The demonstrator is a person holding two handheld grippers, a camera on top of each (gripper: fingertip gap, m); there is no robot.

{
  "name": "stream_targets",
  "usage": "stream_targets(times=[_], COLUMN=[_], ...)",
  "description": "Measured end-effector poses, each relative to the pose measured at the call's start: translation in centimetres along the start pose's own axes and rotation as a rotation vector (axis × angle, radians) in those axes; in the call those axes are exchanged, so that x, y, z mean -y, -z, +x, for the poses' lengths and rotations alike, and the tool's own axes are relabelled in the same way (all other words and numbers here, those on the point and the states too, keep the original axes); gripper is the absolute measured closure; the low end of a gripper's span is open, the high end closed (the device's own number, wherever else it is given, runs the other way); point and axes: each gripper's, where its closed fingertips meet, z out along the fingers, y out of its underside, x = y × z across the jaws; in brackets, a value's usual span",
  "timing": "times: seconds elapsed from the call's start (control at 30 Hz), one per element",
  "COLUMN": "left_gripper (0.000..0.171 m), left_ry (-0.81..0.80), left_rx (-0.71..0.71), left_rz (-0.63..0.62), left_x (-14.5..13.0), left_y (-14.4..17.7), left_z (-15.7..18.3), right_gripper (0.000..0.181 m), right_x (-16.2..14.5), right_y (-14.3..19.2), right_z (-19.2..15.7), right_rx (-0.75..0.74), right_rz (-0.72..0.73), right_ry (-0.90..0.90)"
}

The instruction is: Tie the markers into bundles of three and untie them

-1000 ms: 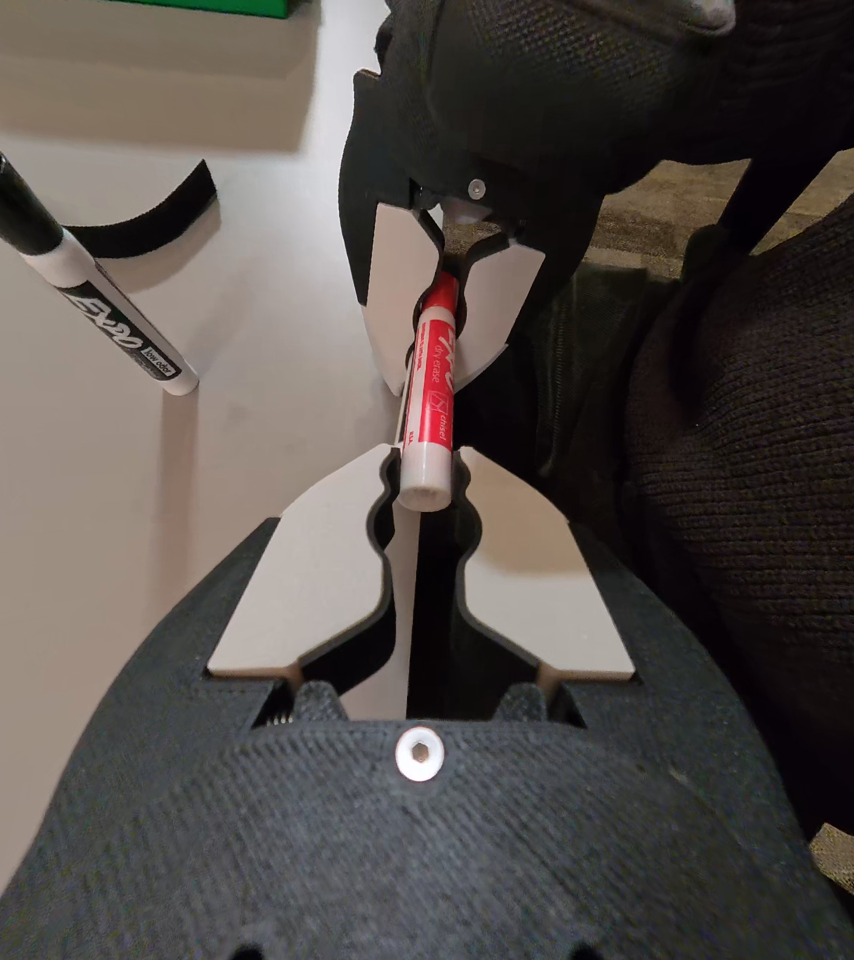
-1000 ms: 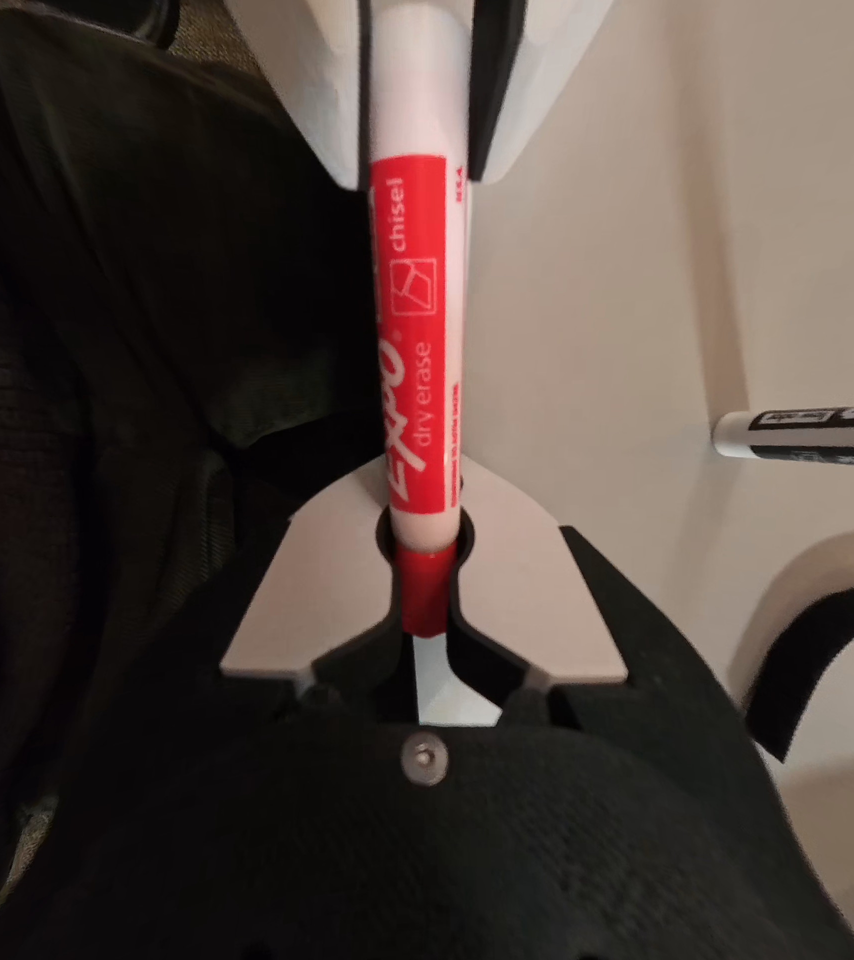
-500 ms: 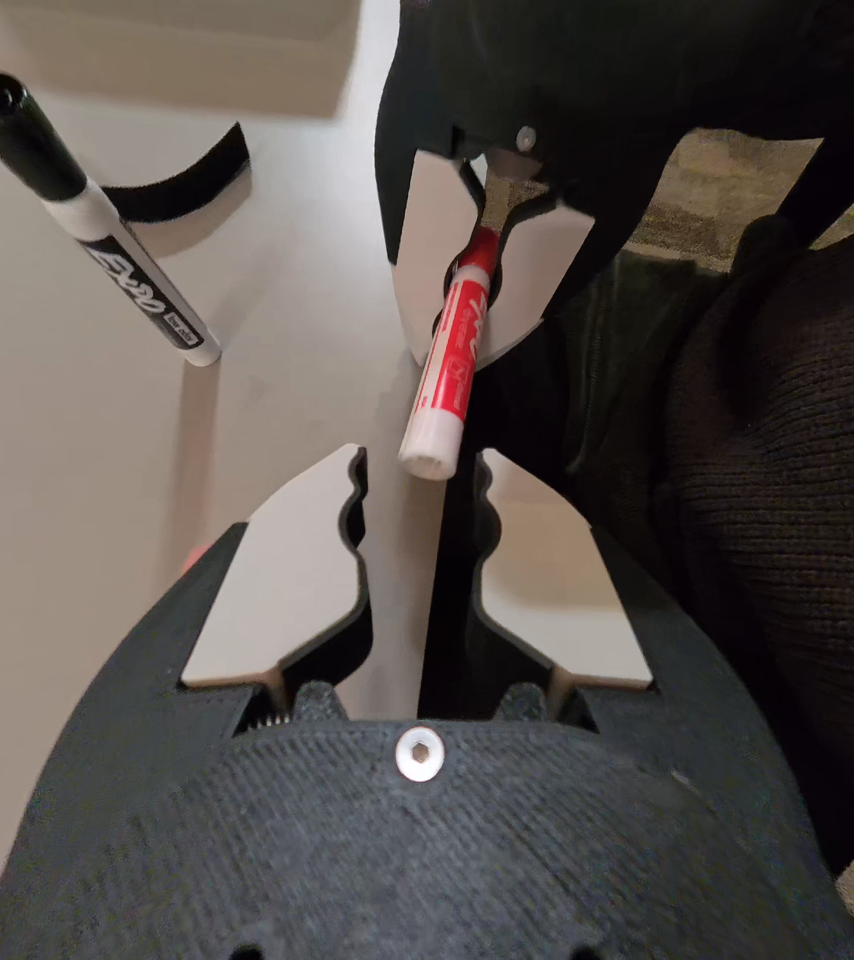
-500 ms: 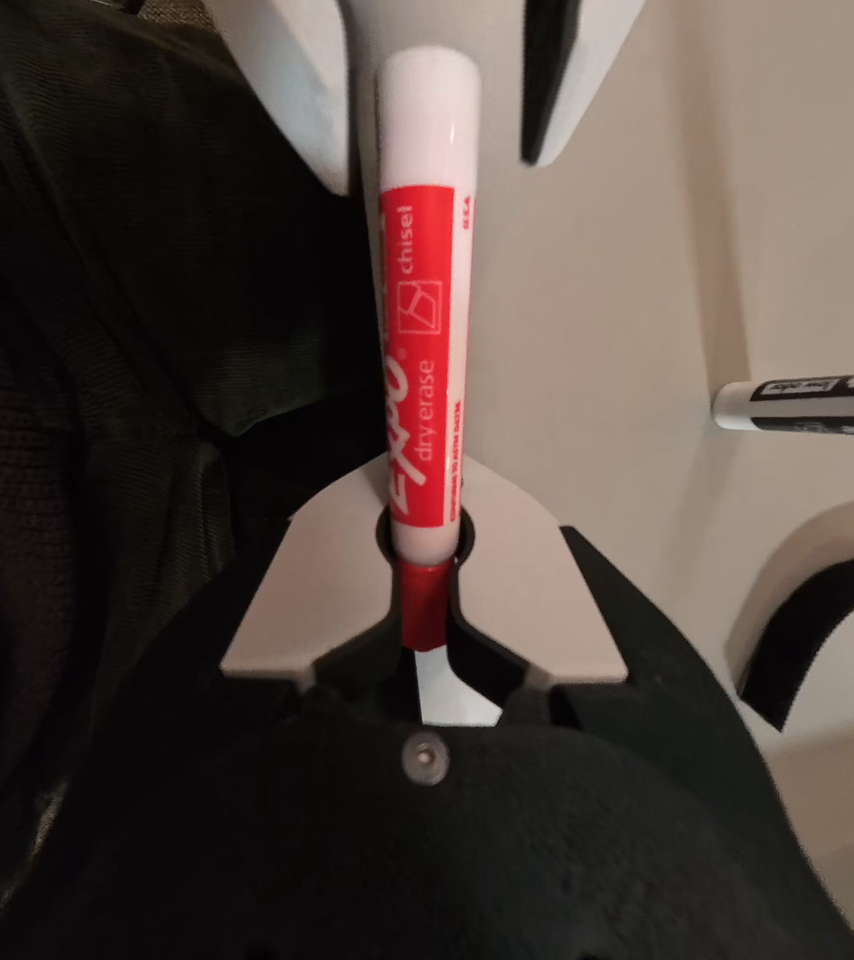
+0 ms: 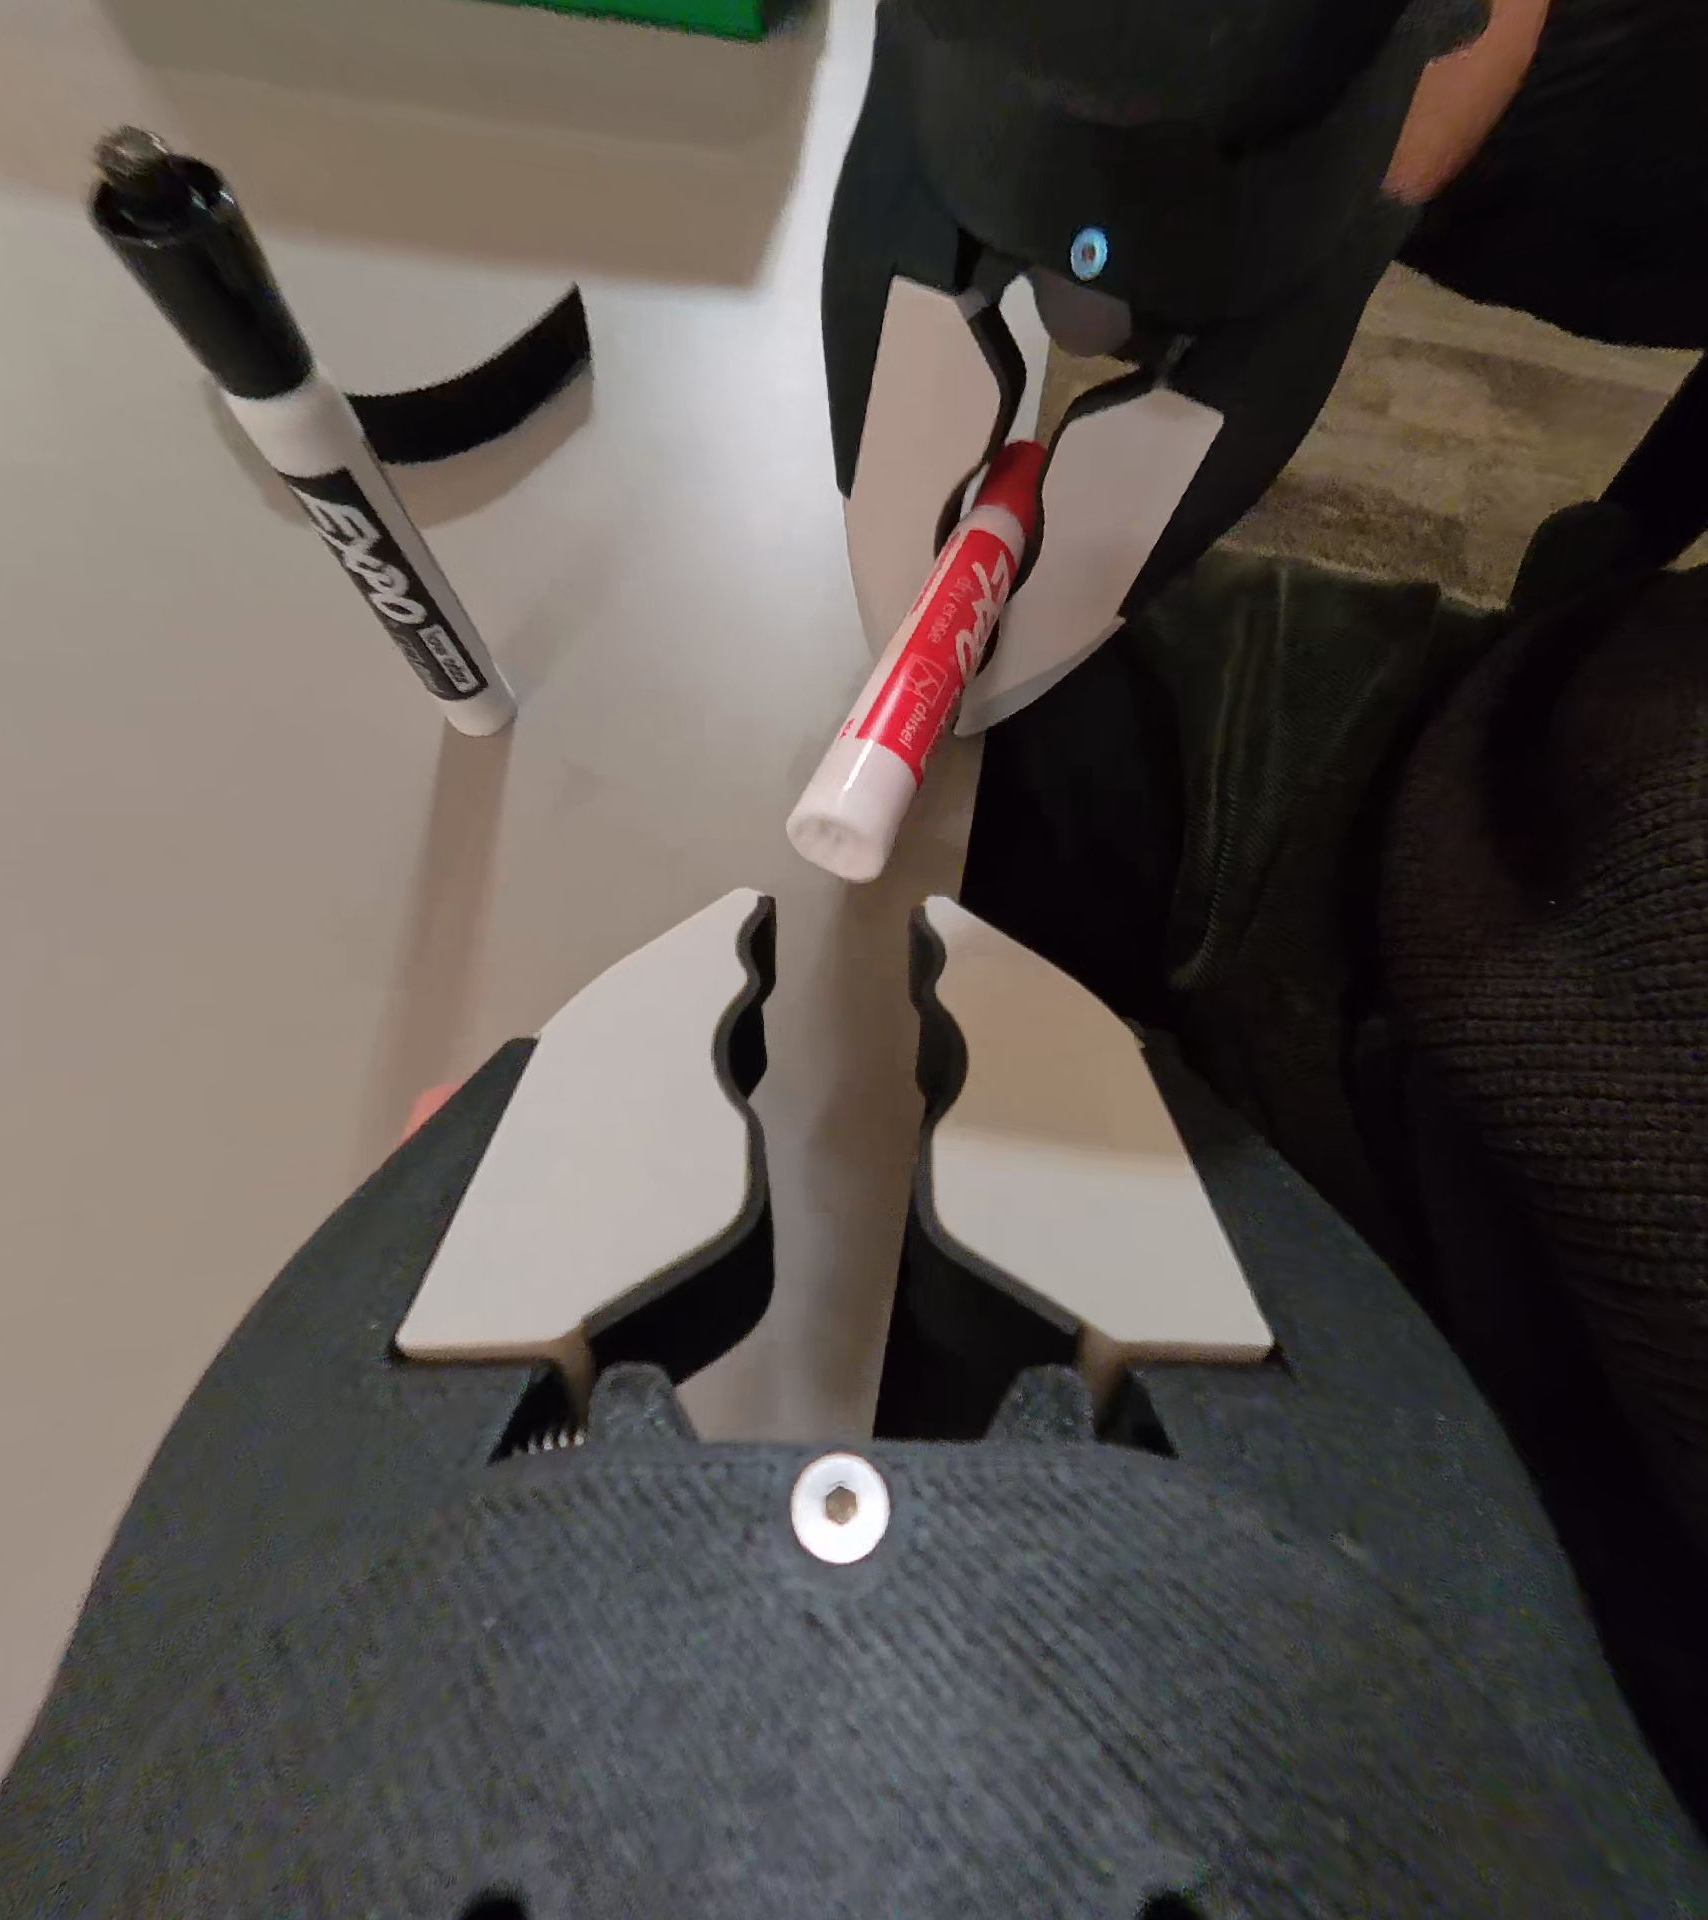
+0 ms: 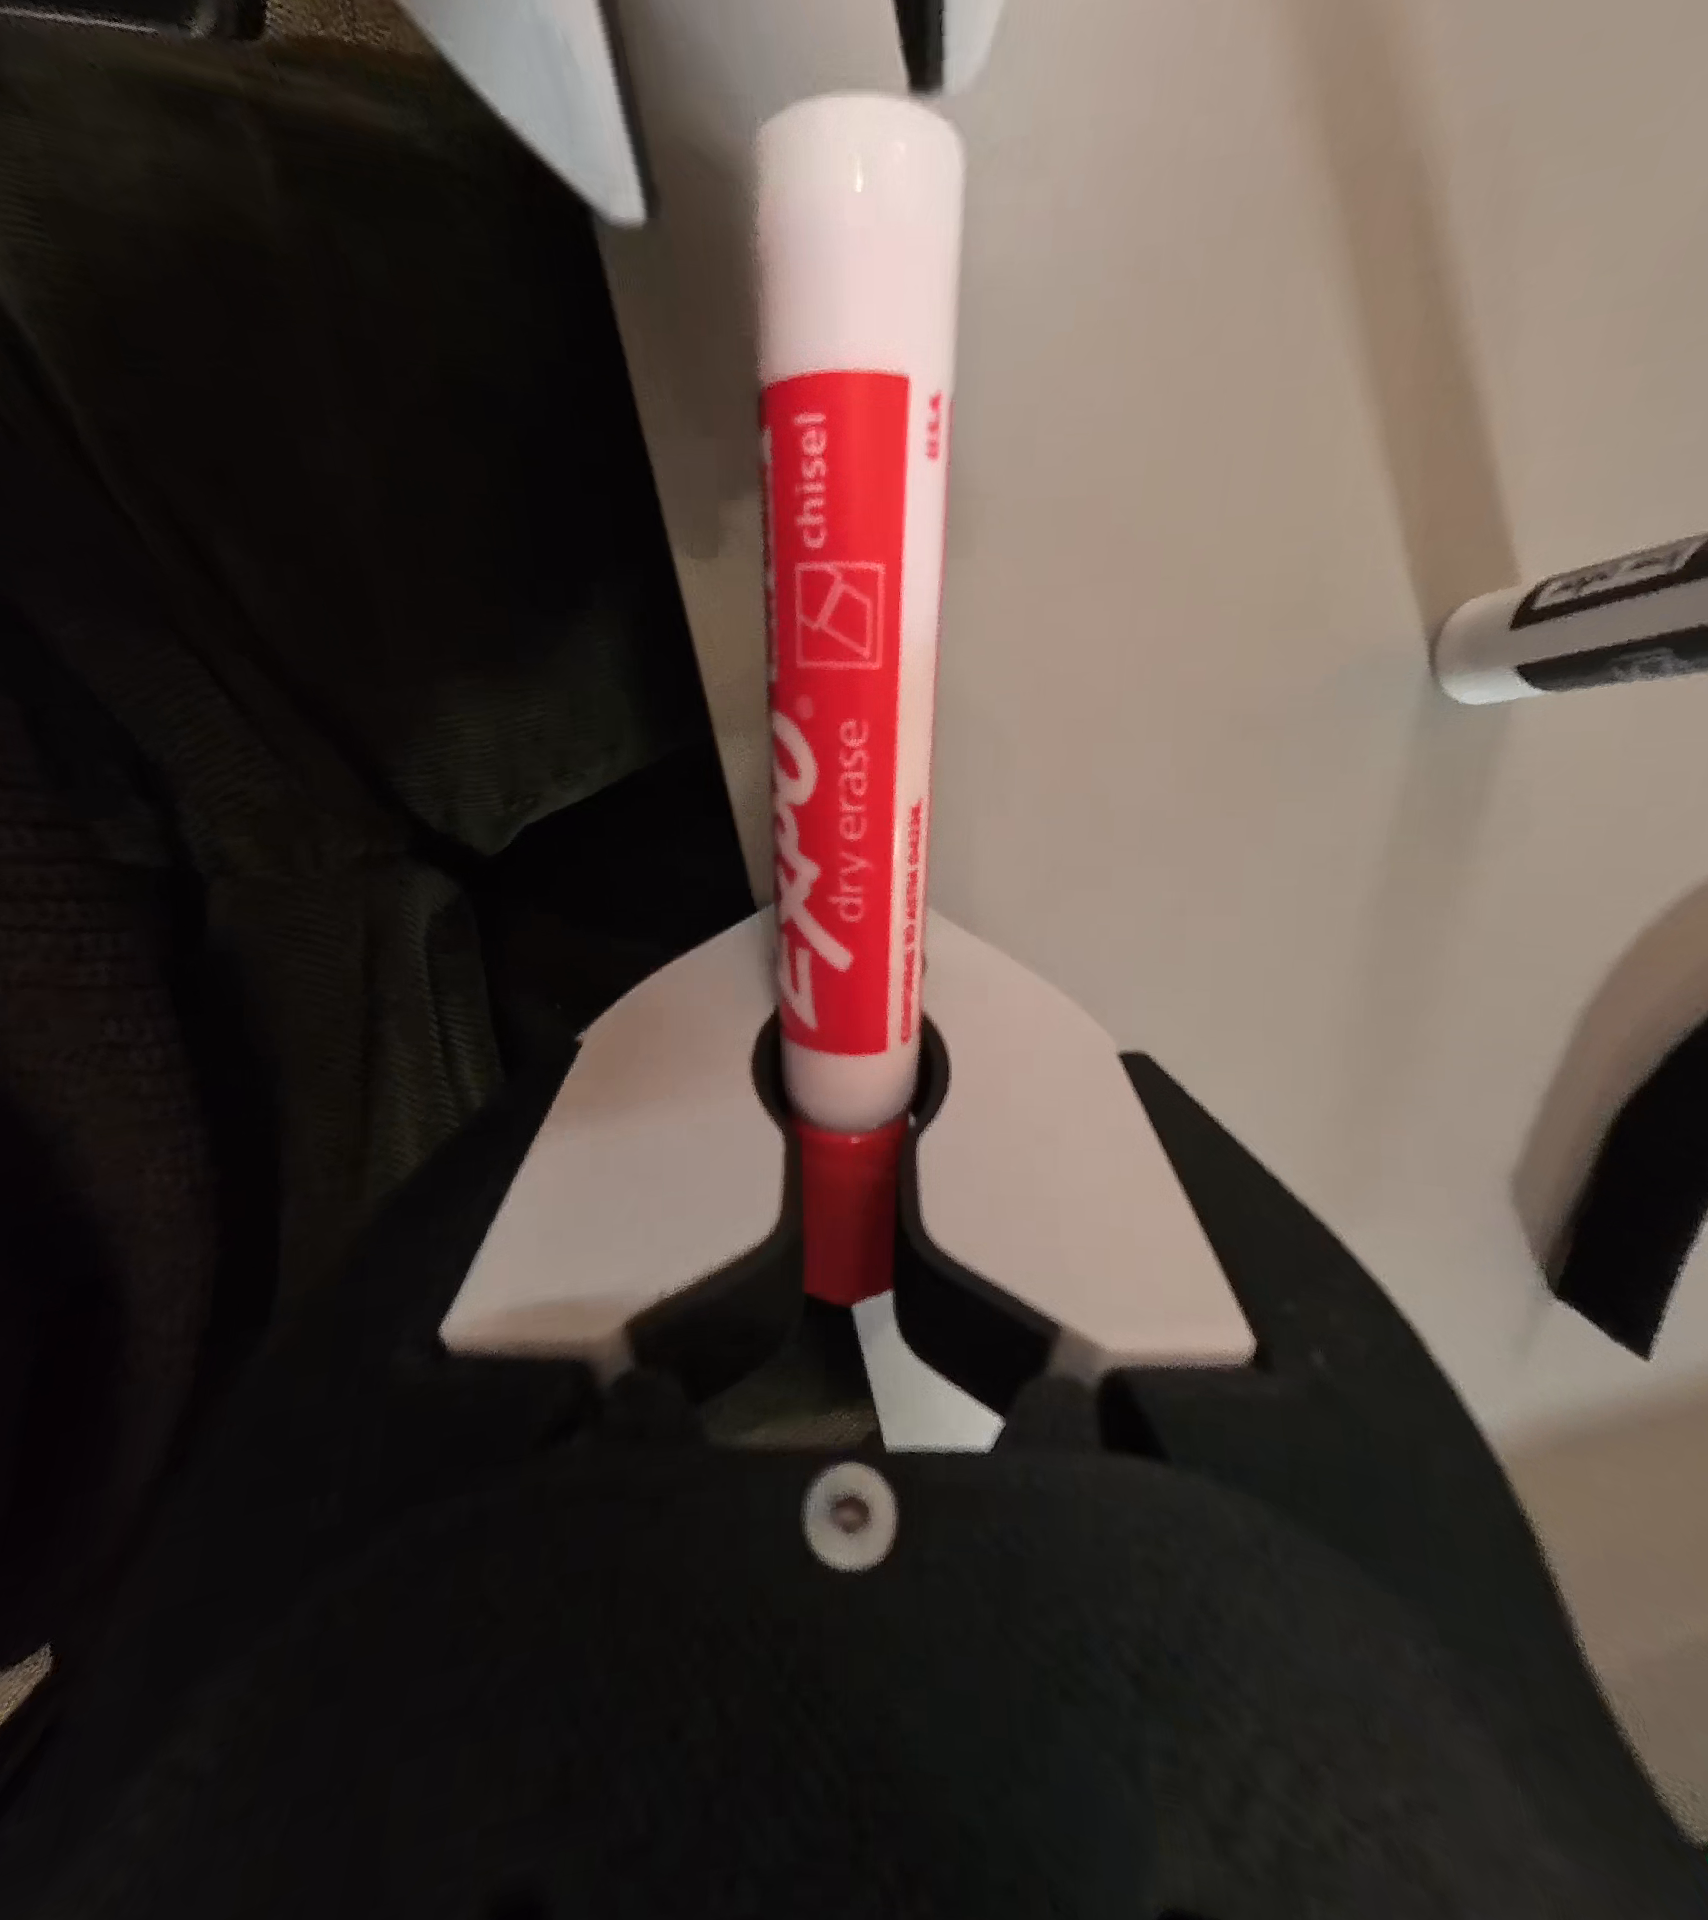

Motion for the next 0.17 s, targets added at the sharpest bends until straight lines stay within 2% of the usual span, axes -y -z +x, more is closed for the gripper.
stream_targets(times=[0.17], left_gripper=[0.169], left_ry=[-0.007], left_rx=[0.032], left_rz=[0.045], left_x=[0.72], left_y=[0.4], left_z=[-0.48], right_gripper=[0.166], right_x=[0.09], right_y=[-0.13], right_z=[-0.13], right_rx=[0.001], right_rz=[-0.004], right_ry=[0.002])
